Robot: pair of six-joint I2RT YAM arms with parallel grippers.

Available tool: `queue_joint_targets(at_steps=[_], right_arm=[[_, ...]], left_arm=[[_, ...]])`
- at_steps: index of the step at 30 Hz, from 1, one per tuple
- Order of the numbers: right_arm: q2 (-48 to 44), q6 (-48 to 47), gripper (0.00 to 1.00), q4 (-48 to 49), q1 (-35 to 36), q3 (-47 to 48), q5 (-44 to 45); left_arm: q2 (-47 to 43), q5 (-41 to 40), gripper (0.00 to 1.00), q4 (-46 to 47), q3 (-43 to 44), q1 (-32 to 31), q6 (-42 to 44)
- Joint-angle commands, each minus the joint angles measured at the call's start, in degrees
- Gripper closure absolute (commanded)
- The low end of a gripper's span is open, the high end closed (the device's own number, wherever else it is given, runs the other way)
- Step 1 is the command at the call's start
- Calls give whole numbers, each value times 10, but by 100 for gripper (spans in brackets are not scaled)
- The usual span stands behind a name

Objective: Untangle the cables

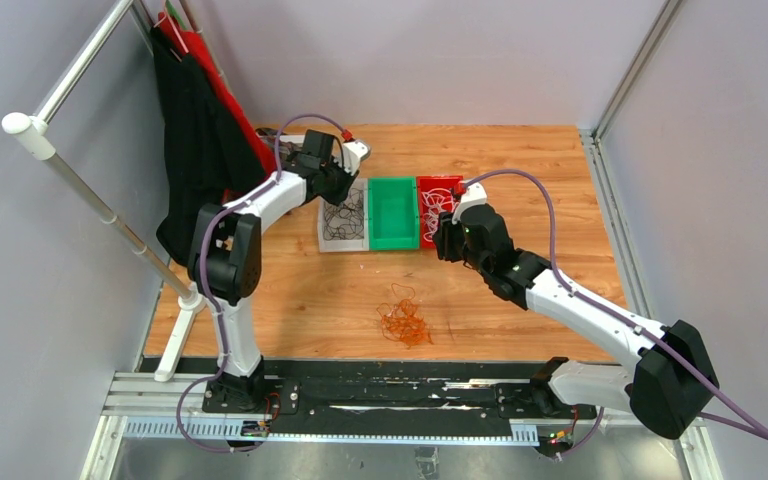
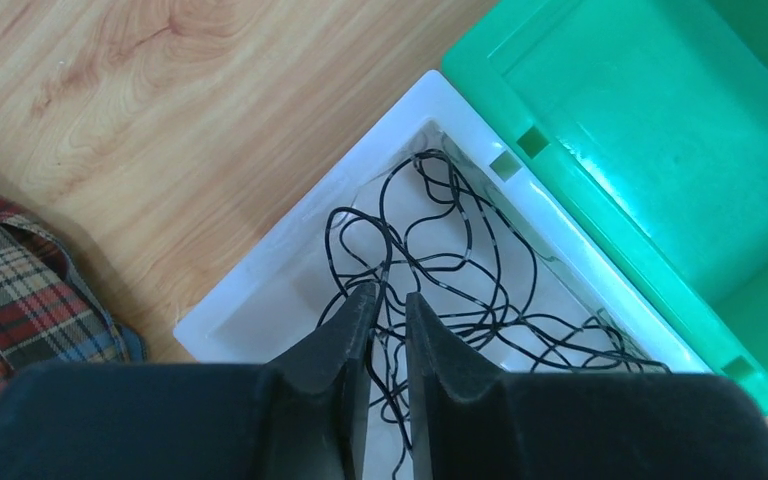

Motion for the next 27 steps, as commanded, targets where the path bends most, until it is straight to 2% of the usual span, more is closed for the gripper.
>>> queue_joint_targets(at_steps=[1, 3, 7, 12, 16, 19, 22, 27], right_arm=[[-6, 7, 65, 8, -11, -4, -5], [-9, 5, 65, 5, -11, -3, -4], [-12, -1, 65, -3, -11, 7, -1], [-22, -10, 65, -13, -11, 21, -3], [-29, -16, 64, -19, -12, 25, -4], [-34, -15, 64, -19, -12, 23, -6], [-35, -11, 64, -20, -12, 18, -7], [-31, -8, 65, -15, -12, 11, -7]], left_arm=[[20, -44, 76, 20, 2, -11, 18], [25, -46, 69, 7, 9, -12, 20], [23, -43, 34, -39, 31, -12, 34], [-4, -5, 26, -152, 100, -12, 43], [-38, 57, 16, -226, 147, -11, 42], [-55, 92, 16, -256, 160, -11, 36], [-61, 87, 20, -243, 139, -11, 35], [-37, 32, 37, -184, 100, -11, 39]])
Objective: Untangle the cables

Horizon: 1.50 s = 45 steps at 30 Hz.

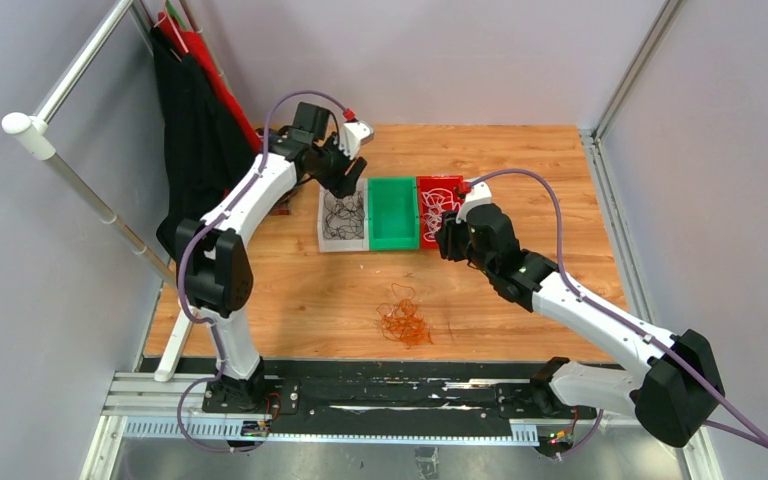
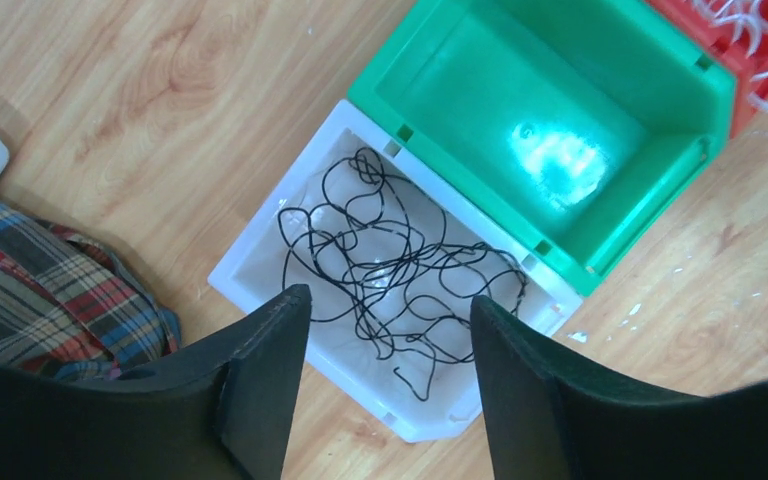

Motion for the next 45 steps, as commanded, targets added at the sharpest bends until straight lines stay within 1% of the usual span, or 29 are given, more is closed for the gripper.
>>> queue_joint_targets(at_steps=[1, 4, 6, 7, 10, 14, 16, 17, 18, 20, 23, 26, 27, 30, 32, 33, 37, 40, 43, 45], right_arm=[[-5, -2, 66, 2, -9, 5, 0], [0, 0, 67, 5, -10, 2, 1], [2, 1, 69, 7, -10, -2, 1], [3, 1, 70, 8, -10, -3, 2], [4, 3, 72, 11, -10, -9, 3], [5, 6, 73, 12, -9, -11, -1], [4, 5, 73, 8, -10, -8, -4], [2, 4, 72, 5, -9, -7, -6], [0, 4, 69, 2, -10, -7, -13], [-5, 5, 58, -3, -9, -10, -35], [-7, 25, 47, -10, -5, -26, -69], [4, 35, 40, -6, 24, -52, -74], [11, 40, 39, -6, 35, -59, -73], [40, 75, 36, -6, 54, -76, -78], [64, 100, 38, -1, 56, -81, -88], [81, 109, 40, 12, 56, -84, -96], [136, 132, 42, 55, 56, -80, -117], [180, 145, 45, 84, 55, -70, -128], [224, 167, 53, 121, 56, -64, -153], [251, 174, 62, 130, 56, -53, -170]], left_arm=[[24, -43, 42, 51, -47, 0, 1], [35, -85, 58, 110, -71, -1, 1], [50, -112, 69, 133, -74, -1, 0], [56, -117, 72, 139, -74, -1, -1], [72, -109, 78, 145, -78, -1, -5], [89, -78, 77, 135, -86, -6, -10], [89, -58, 74, 111, -86, -8, -13], [86, -44, 70, 93, -83, -9, -14], [79, -31, 64, 70, -77, -9, -13], [62, -2, 53, 7, -54, -8, -3], [13, 45, 33, -83, -29, -9, 1], [-57, 103, 7, -107, -65, -9, -10], [-82, 117, 1, -108, -80, -9, -16], [-138, 142, 2, -113, -115, -9, -37], [-169, 142, 2, -113, -132, -9, -47], [-183, 129, 2, -112, -137, -9, -50], [-226, 47, 2, -113, -145, -8, -58], [-260, -20, 2, -112, -146, 0, -66], [-291, -114, 2, -110, -137, 10, -98], [-314, -137, 2, -107, -144, 25, -98]])
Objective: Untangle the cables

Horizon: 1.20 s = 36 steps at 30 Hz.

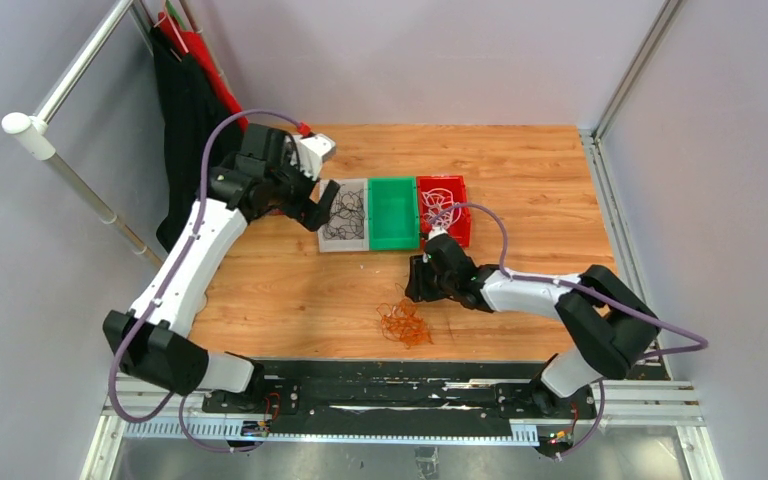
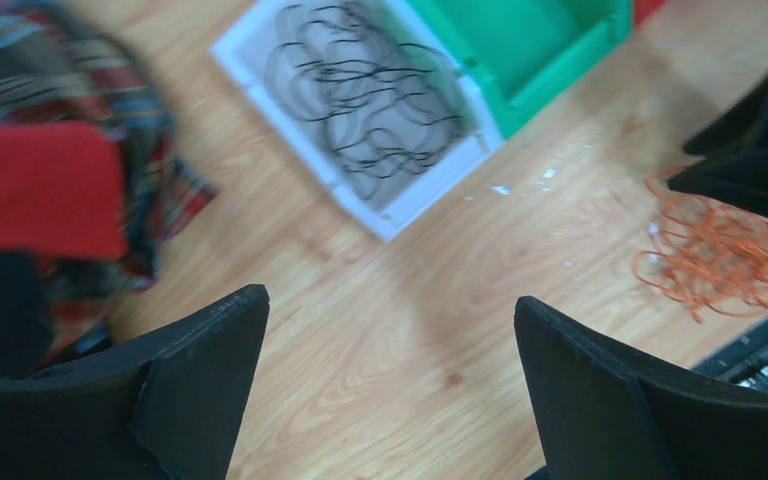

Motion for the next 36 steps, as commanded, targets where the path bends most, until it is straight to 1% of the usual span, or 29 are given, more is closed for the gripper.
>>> queue_joint_targets(at_steps=[1, 2, 5, 6, 9, 11, 15, 17, 20, 23, 25, 28, 31, 35, 36], right_arm=[[48, 36, 67, 50, 3, 28, -44], [53, 35, 73, 49, 4, 35, -51], [39, 23, 94, 31, 3, 58, -60], [26, 19, 98, 22, 3, 67, -60], [-16, 0, 99, -8, 4, 96, -68], [-51, -9, 99, -23, 4, 110, -73], [-108, -19, 99, -25, 7, 112, -85], [-127, -20, 99, -24, 9, 112, -89], [-143, -25, 99, -19, 17, 115, -98], [-157, -28, 99, -24, 23, 122, -106], [-169, -32, 99, -17, 25, 127, -118], [-173, -51, 99, -33, 32, 152, -139], [-173, -69, 99, -45, 42, 168, -147], [-163, -87, 99, -39, 59, 178, -155], [-161, -92, 99, -38, 64, 180, -153]], left_arm=[[-64, -107, 2, 7, -7, 30, -30], [-77, -107, 2, 14, -15, 34, -33], [-102, -97, 2, 25, -33, 36, -29], [-105, -84, 2, 26, -36, 36, -28], [-105, -16, 2, 23, -51, 36, -25], [-106, 55, 2, 24, -67, 36, -24], [-97, 185, 2, 28, -105, 36, -16], [-83, 233, 2, 33, -119, 30, -16], [-63, 243, 2, 32, -123, -5, -9], [-46, 249, 2, 34, -124, -58, -2], [-39, 267, 2, 41, -124, -84, -3], [-37, 287, 2, 50, -113, -104, -5], [-43, 300, 1, 49, -91, -106, 1], [-42, 316, 13, 28, -60, -105, 27], [-39, 318, 18, 22, -56, -105, 32]])
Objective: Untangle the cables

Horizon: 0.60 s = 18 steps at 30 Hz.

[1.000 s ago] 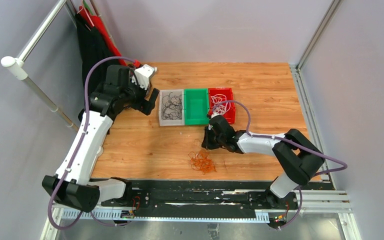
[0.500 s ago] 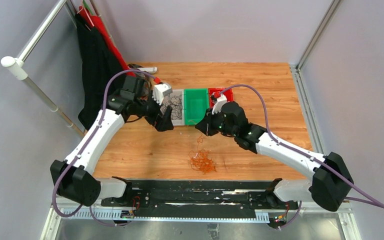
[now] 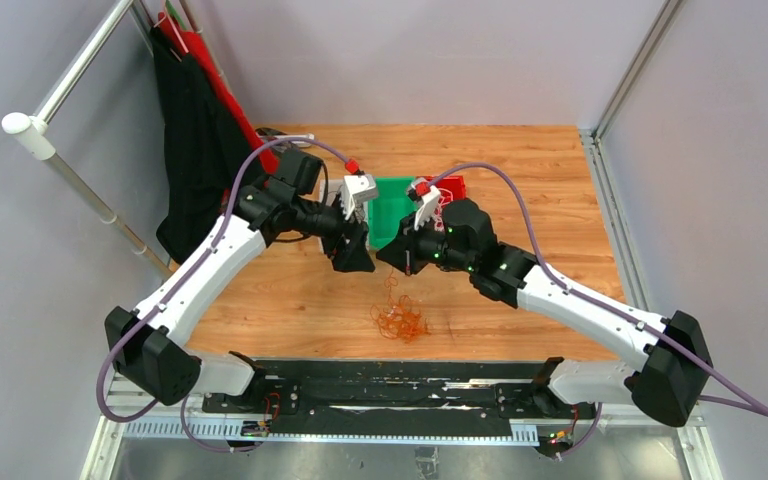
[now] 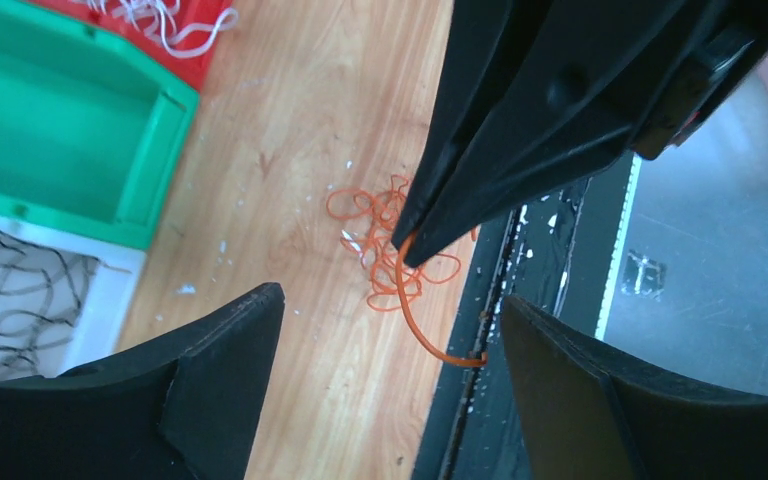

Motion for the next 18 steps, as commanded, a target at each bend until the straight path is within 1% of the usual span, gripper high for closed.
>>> queue_joint_targets(at_steps=[1, 5, 9, 11, 14, 15, 16, 18], right_arm=[[2, -37, 99, -2, 26, 20, -17], [0, -42, 99, 13, 40, 15, -8], [-14, -33, 99, 44, 42, -3, 0], [-18, -32, 99, 47, 42, -6, 5], [-24, -34, 99, 51, 42, -12, 11], [-25, -34, 99, 53, 42, -16, 13], [-26, -33, 95, 56, 42, -19, 16], [-24, -30, 84, 67, 42, -28, 23]], left_arm=[[-2, 38, 22, -17, 39, -2, 33], [-5, 41, 41, -34, 34, -2, 45], [-15, 35, 66, -39, 23, -2, 51], [-18, 28, 80, -49, 28, -2, 55], [-22, 24, 97, -70, 45, -2, 65], [-25, 21, 99, -73, 50, -2, 66], [-28, 17, 99, -74, 55, -2, 64], [-33, 11, 99, -75, 67, -2, 55]])
